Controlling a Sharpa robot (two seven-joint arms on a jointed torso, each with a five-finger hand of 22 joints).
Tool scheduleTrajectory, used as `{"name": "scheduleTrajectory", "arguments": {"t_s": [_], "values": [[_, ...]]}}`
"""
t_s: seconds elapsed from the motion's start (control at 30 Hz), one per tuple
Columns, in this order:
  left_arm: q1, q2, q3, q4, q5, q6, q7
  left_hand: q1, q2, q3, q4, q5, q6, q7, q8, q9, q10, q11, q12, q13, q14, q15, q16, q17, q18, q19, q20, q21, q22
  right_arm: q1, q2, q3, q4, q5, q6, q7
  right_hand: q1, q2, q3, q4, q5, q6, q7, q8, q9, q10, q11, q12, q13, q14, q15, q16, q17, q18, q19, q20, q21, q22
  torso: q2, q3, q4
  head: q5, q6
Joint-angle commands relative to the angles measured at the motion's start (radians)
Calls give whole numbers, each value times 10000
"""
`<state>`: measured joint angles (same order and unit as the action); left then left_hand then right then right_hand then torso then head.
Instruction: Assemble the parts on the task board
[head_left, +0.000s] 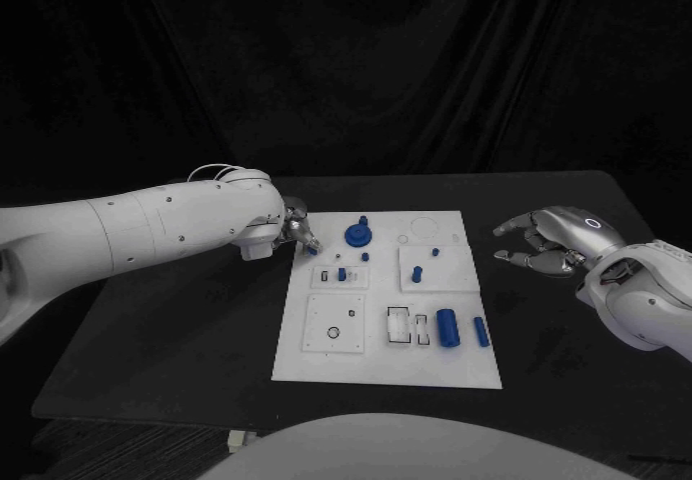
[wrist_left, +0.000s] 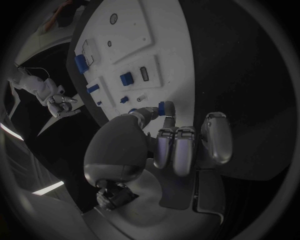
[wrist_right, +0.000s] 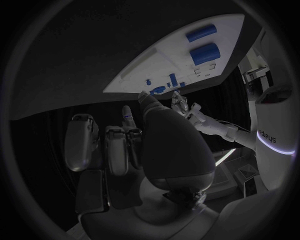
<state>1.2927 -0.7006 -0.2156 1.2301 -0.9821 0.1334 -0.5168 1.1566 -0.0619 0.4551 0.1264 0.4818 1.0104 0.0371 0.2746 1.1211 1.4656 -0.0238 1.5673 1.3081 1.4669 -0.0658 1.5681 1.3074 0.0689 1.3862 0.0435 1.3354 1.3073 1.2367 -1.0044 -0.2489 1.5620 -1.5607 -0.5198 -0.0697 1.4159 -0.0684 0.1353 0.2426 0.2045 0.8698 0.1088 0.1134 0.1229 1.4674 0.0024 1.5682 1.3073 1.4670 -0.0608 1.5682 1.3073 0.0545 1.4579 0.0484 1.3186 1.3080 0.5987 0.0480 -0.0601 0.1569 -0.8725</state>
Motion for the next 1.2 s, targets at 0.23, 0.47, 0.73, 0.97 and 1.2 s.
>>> {"name": "scheduleTrajectory", "arguments": {"t_s": [0.23,0.47,0.73,0.97,1.2], "values": [[9,-903,8,1645,11,-1190,-693,-322,-44,557,-345,-188,184,-56,-7,-28,1052,-104,35,2627,1039,-110,27,2634,-42,103,-52,17,1410,-28,-121,6,80,-31,16,-173,-74,-17,-24,-50,26,79,13,32,-20,1034,91,26,2635,1038,95,26,2635,32,-13,96,-59,1859,-11,0,-20,93,-2],[-12,-1055,4,2183,11,-1362,-707,-404,-8,661,-360,-363,190,-47,-147,-147,1052,-102,35,2627,1039,-116,27,2634,-51,133,-65,27,1433,-72,-160,6,108,-31,-27,-161,-73,-14,-22,-53,24,82,14,30,-23,1034,93,26,2635,1038,97,26,2635,32,-11,98,-56,1861,-19,15,-6,122,-2],[-193,-1037,1,2275,10,-1460,-624,-403,19,684,-369,-388,207,-48,-162,-165,1052,-102,35,2627,1039,-116,27,2634,-53,142,-66,33,1439,-106,-171,6,115,-31,-39,-159,-73,-14,-22,-53,24,82,14,30,-23,1034,93,26,2635,1038,97,26,2635,32,-11,98,-56,1861,-12,11,-4,125,-2],[-382,-962,1,2225,10,-1351,-603,-394,45,709,-382,-390,221,-48,-174,-179,1052,-103,35,2627,1039,-116,27,2634,-52,140,-67,27,1439,-119,-162,6,92,-30,-56,-149,-73,-14,-22,-53,24,82,14,30,-23,1034,93,26,2635,1038,97,26,2635,32,-11,98,-56,1861,-4,-11,-32,164,-2],[-488,-925,0,2259,10,-1361,-564,-396,69,725,-382,-391,220,-43,-188,-190,1052,-100,35,2627,1039,-115,27,2634,-53,141,-67,25,1441,-132,-149,6,83,-29,-72,-132,-82,-17,-26,-56,22,87,17,24,-29,1034,95,26,2635,1038,99,26,2635,35,-16,101,-71,1856,-14,3,-37,171,-2]]}}
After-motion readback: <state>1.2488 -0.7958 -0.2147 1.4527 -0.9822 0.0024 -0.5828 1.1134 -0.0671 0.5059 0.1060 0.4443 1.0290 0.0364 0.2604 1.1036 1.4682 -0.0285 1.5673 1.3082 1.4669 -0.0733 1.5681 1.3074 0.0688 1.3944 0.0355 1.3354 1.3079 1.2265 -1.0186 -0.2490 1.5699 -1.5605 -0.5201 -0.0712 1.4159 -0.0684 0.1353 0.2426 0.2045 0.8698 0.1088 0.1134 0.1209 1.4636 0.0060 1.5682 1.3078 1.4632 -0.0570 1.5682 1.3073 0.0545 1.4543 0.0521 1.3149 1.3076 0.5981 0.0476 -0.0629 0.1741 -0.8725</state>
